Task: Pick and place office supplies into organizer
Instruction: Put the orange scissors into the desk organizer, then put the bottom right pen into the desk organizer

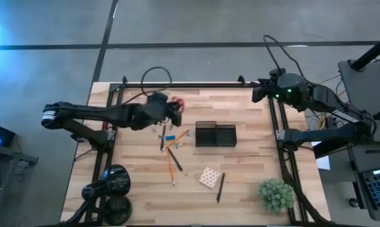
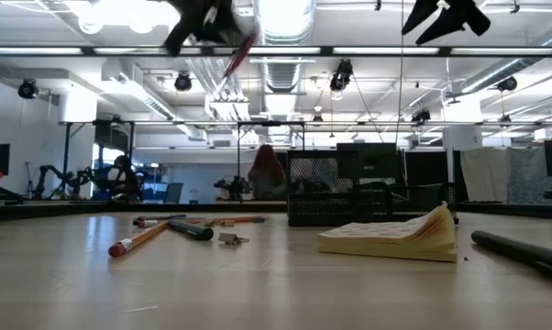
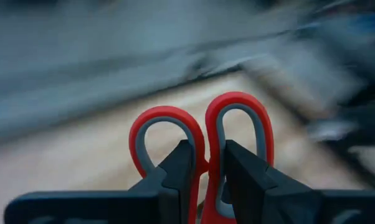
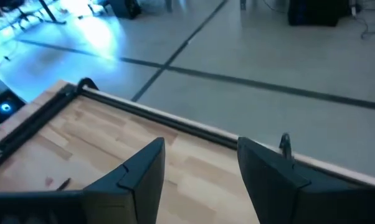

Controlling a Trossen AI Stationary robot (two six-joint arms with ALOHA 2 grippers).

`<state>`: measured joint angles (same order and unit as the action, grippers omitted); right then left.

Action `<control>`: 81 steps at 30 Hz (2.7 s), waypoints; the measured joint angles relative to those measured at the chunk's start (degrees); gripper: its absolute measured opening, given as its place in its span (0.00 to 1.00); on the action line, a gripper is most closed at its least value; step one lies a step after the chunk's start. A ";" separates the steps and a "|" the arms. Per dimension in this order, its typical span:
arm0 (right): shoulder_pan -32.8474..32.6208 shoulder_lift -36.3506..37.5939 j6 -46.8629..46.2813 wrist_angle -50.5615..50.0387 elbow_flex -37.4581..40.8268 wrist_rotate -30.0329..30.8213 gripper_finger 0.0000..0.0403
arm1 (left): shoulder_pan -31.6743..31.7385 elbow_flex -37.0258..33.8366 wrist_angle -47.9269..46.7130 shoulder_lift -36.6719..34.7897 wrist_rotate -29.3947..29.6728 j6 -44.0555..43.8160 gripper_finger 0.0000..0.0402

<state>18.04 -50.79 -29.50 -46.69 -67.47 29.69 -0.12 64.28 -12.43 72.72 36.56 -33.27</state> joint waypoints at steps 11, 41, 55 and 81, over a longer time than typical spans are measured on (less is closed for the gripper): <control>-0.08 -0.67 0.18 2.48 -0.13 -0.04 0.48 | 4.26 -1.00 28.54 1.81 -20.80 27.40 0.15; -1.54 -2.28 -4.57 -0.76 -1.47 -1.14 0.48 | -0.97 -0.99 41.97 26.73 -0.29 14.54 0.14; -1.54 -2.24 -4.74 -1.67 -1.15 -2.97 0.48 | -2.12 -1.61 32.06 26.48 3.94 2.81 0.41; -10.40 -3.84 -30.14 -10.93 8.10 -31.18 0.48 | -2.90 -4.16 -18.01 2.20 -15.25 -3.56 0.41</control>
<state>7.64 -54.63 -59.64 -57.61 -59.37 -1.49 -3.03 60.12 -30.44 74.92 21.31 -36.83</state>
